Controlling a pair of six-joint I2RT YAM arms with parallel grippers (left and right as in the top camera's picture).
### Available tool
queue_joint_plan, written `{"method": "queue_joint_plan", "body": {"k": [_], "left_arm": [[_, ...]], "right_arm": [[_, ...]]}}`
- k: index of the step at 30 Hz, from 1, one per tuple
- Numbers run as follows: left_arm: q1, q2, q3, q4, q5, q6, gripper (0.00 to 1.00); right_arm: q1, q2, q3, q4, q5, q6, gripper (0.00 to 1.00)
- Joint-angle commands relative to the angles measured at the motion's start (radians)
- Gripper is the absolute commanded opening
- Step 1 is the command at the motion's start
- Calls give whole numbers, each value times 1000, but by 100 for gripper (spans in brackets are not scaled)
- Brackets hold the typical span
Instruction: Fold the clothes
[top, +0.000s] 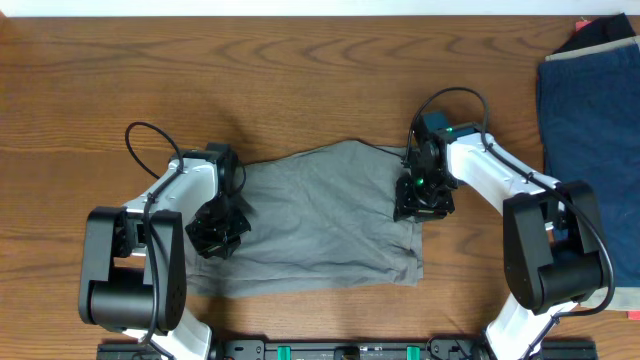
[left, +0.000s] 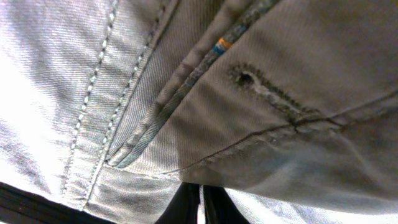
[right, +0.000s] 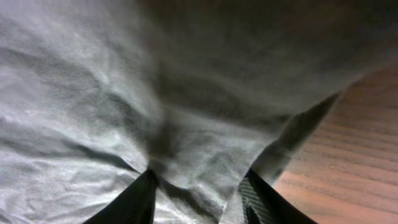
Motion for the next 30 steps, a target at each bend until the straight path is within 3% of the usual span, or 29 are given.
{"method": "queue_joint_plan", "body": {"k": [1, 4, 8, 21, 22, 24, 26, 28, 30], "left_arm": [[5, 19, -14, -2, -42, 10, 7], [5, 19, -14, -2, -42, 10, 7], [5, 19, -14, -2, -42, 10, 8], [5, 19, -14, -7, -42, 10, 6], [5, 18, -14, -14, -42, 9, 7], [5, 10, -12, -29, -42, 10, 6], [5, -12, -6, -56, -42, 10, 6], [5, -48, 0, -84, -42, 10, 6], [5, -111, 2, -111, -42, 10, 6]], "right_arm": [[2, 6, -6, 9, 6, 15, 41], [-5, 6, -6, 14, 23, 14, 30], [-10, 6, -5, 15, 60, 35, 1], [-135, 6, 115, -75, 174, 58, 2], [-137, 6, 115, -80, 174, 58, 9], [-138, 6, 115, -92, 174, 48, 39], [-138, 6, 116, -103, 176, 36, 51], [-138, 6, 122, -121, 177, 37, 45], [-139, 3, 136, -151, 177, 49, 26]]}}
